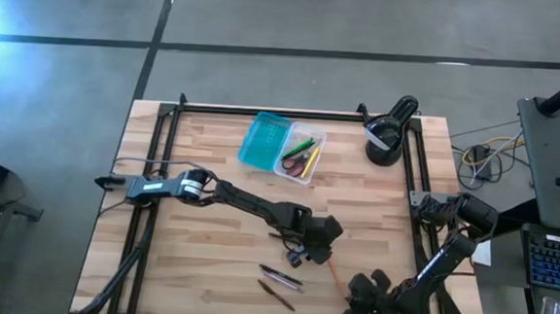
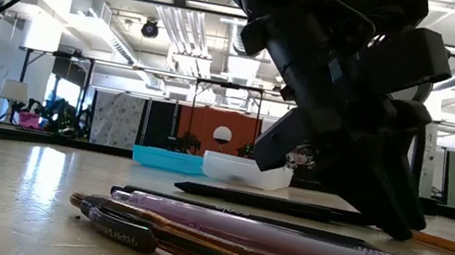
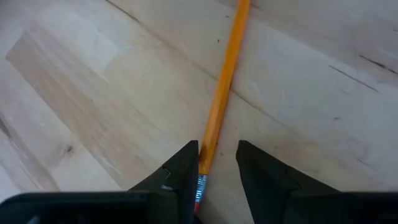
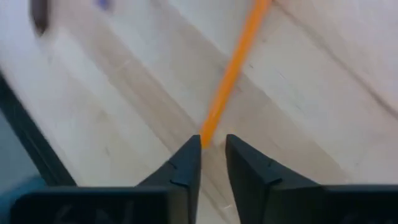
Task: Pick & place school supplies into a supply box
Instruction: Put the yellow pencil into the blue supply box
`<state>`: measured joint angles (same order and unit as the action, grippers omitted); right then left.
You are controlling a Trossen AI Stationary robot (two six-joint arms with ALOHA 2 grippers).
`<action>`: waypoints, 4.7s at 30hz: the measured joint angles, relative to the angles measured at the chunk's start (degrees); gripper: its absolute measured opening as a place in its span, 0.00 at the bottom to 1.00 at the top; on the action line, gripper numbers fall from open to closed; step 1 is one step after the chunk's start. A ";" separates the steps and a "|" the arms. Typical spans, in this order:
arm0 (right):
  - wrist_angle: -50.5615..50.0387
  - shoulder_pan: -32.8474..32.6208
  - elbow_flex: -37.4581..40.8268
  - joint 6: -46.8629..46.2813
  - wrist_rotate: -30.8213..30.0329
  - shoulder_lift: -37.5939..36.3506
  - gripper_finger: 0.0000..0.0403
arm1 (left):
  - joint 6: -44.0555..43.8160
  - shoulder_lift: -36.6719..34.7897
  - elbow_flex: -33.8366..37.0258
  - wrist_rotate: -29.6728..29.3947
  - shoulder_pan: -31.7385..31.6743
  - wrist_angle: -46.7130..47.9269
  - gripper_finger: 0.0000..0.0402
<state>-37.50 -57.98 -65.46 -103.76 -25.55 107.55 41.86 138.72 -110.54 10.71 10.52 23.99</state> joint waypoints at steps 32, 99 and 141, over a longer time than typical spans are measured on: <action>3.20 0.16 1.28 -27.83 3.27 -1.60 0.03 | -8.49 0.09 -3.82 -0.31 1.15 10.18 0.25; 9.55 2.65 3.99 -26.81 2.61 -0.46 0.03 | -25.96 0.02 -8.26 1.27 2.28 19.04 0.25; 9.43 2.65 5.17 -26.37 3.09 -0.57 0.03 | -18.87 -0.22 -10.25 -1.51 2.98 21.80 0.03</action>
<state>-28.08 -55.33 -60.29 -130.13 -22.46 106.98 22.99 138.50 -120.79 9.20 13.50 45.79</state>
